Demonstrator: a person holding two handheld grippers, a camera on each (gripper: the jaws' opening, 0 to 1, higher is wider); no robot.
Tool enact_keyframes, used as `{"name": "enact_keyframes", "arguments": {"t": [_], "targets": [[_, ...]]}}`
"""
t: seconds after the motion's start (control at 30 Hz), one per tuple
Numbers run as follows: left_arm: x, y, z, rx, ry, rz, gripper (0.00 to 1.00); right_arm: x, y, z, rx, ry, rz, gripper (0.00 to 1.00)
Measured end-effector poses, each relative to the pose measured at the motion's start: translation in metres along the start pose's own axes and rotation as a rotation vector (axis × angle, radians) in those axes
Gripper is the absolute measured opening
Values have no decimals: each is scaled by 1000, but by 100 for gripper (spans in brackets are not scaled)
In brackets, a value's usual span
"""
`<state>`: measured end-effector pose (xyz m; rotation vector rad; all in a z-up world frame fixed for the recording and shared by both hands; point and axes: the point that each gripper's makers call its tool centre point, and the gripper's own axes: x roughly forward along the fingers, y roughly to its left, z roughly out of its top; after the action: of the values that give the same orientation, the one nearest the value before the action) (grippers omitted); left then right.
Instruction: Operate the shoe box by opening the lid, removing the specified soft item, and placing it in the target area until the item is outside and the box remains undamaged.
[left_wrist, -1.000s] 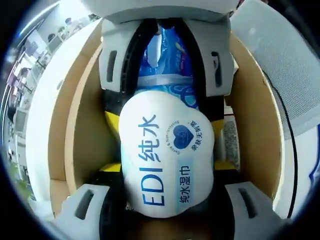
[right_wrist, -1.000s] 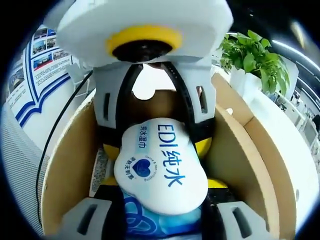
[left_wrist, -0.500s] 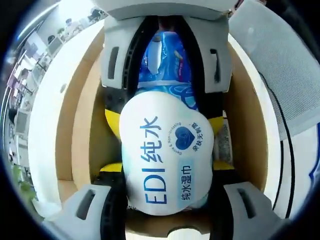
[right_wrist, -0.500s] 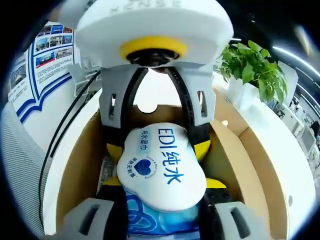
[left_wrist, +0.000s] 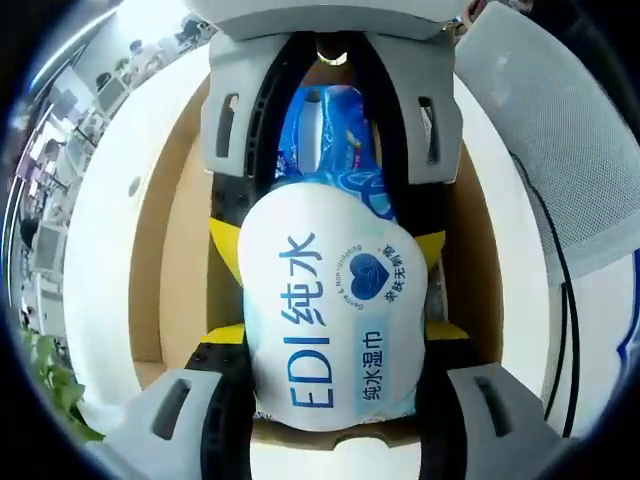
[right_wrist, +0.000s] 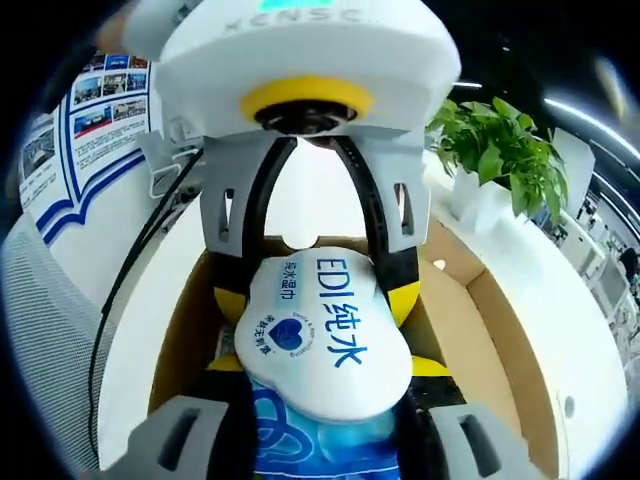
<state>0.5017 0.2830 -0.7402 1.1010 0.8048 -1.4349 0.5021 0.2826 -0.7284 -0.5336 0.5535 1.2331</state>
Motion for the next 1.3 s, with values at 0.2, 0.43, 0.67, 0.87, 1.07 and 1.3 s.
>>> {"name": "enact_keyframes", "arguments": {"t": [0.2,0.43,0.67,0.87,1.07,1.3], "targets": [[-10,0,8,4,10,-7,64,-11,0,6,5,-15,1,50],[-20,-1,19,-1,17,-16,65,-24,1,11,13,-27,12,50],[-28,-2,33,-8,16,-26,65,-40,2,14,17,-36,21,50],[-33,-2,44,-7,18,-28,65,-53,1,14,20,-44,21,50],[-39,-1,58,-7,14,-31,65,-66,-1,15,22,-49,22,50],[-42,0,75,-4,4,-38,65,-83,-3,12,27,-47,18,50]]}}
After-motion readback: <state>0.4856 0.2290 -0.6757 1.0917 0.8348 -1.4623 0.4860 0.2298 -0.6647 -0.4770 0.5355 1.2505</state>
